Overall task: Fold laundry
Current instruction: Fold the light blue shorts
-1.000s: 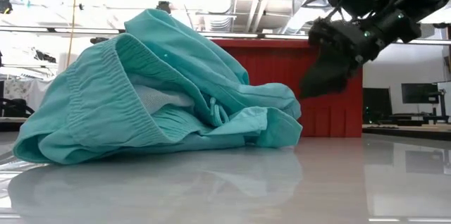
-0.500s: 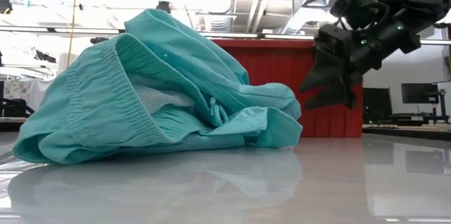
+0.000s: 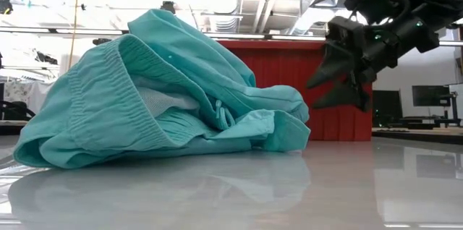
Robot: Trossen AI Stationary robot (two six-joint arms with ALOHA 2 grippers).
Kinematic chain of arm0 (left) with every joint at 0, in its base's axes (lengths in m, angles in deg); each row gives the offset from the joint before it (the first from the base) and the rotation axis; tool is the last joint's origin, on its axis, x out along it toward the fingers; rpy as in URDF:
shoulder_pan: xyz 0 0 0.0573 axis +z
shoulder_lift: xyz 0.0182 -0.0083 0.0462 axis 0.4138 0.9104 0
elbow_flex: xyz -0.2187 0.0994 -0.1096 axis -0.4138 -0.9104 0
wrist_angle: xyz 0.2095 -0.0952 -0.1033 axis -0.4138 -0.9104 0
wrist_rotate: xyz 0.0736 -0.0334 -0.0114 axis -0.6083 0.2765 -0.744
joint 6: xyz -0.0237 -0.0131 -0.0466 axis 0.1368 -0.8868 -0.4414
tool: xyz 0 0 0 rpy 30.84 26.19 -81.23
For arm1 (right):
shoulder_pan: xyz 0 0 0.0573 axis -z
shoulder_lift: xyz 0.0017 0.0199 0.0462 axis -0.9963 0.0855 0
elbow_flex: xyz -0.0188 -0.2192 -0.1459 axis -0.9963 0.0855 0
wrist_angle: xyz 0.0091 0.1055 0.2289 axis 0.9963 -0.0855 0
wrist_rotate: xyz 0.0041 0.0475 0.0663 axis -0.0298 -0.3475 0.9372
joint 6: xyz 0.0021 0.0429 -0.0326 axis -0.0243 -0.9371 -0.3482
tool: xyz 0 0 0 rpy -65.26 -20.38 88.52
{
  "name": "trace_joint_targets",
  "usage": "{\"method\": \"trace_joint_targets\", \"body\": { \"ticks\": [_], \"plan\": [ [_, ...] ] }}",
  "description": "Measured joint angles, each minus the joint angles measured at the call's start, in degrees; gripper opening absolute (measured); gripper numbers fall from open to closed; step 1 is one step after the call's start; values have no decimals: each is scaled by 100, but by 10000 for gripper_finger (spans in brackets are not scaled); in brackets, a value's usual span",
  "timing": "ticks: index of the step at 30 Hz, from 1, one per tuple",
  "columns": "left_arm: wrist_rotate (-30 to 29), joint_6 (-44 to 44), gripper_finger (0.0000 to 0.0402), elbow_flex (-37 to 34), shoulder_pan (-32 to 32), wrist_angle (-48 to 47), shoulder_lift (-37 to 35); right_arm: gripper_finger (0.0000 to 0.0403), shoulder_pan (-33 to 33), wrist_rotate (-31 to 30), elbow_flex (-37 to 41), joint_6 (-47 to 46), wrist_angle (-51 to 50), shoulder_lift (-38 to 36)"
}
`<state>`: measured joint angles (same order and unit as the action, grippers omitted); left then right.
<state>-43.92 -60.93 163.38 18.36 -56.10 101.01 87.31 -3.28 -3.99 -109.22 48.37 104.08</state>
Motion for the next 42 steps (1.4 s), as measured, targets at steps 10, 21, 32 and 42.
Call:
{"method": "trace_joint_targets", "body": {
  "ticks": [10, 21, 32, 42],
  "plan": [
    [-2, 50, 224, 0, 0, 0, 0, 260, -494, -1155, 2, -335, -516, -2],
    [-105, 338, 224, 0, 0, 0, 0, 260, 887, -1225, 4, 586, -55, -2],
    [-107, 513, 224, -139, 2, 160, -6, 260, 1597, -839, -106, 1103, 238, -4],
    [-224, -314, 222, -2470, -2, 1857, 8, 260, 1737, -559, -370, 1419, 274, -4]
  ]
}}
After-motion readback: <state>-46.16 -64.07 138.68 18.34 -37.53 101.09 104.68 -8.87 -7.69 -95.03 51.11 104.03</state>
